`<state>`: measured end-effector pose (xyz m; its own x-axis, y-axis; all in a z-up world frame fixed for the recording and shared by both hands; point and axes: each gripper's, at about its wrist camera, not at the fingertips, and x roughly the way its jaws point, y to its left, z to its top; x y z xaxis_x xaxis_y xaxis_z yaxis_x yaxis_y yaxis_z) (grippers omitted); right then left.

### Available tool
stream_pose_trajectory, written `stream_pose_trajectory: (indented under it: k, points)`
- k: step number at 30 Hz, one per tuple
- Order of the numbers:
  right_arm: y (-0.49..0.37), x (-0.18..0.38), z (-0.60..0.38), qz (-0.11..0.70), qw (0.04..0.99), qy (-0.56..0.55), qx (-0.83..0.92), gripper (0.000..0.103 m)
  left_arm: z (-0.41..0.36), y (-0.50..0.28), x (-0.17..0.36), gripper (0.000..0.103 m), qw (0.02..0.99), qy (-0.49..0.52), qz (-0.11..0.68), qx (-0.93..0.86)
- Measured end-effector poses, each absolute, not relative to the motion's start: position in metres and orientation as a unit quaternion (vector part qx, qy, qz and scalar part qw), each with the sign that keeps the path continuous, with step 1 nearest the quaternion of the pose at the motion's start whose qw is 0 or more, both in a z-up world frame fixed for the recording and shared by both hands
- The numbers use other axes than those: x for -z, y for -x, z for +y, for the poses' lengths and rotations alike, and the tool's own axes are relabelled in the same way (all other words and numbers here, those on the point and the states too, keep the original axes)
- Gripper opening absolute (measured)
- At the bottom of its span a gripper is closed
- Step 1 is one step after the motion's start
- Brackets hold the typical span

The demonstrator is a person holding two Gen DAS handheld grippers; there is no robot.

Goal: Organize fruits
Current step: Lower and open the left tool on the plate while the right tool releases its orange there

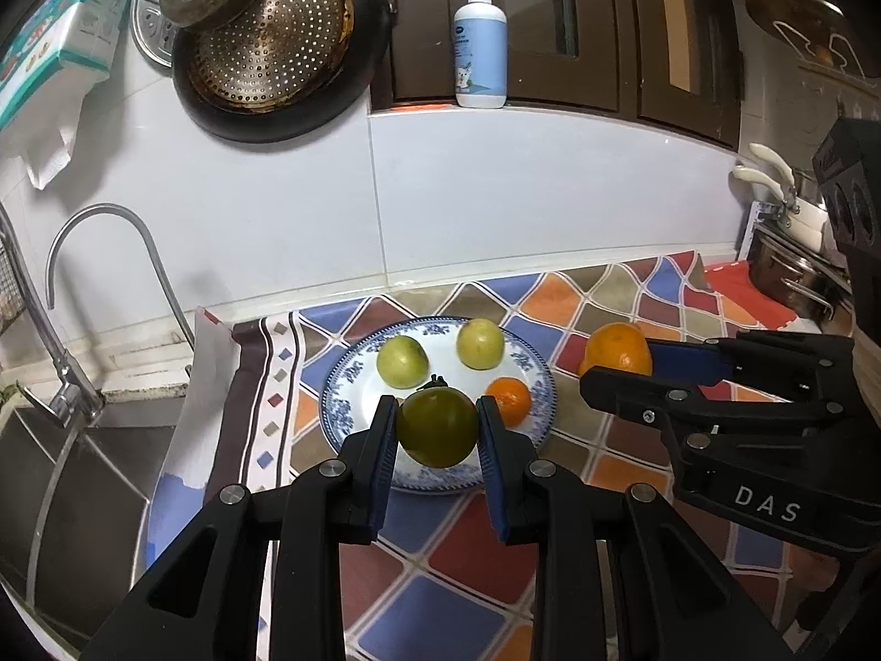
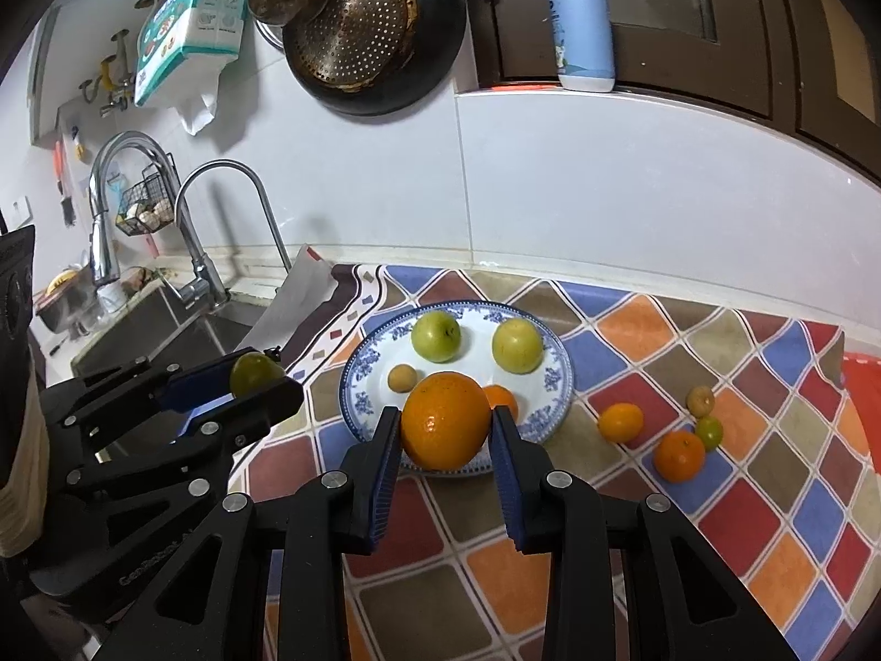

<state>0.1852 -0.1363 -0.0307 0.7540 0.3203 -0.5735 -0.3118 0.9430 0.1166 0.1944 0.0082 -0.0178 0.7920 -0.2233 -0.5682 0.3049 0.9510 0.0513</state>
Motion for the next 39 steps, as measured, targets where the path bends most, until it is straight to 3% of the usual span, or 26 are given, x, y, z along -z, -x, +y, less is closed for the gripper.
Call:
stream_pose_trajectory:
  k: [39]
  points:
    - [-0.334,0.110,-0.097,0.403,0.897,-0.013,-0.181,0.033,0.031,-0.342,0.100,0.029,0.910,-0.079,0.369,0.170]
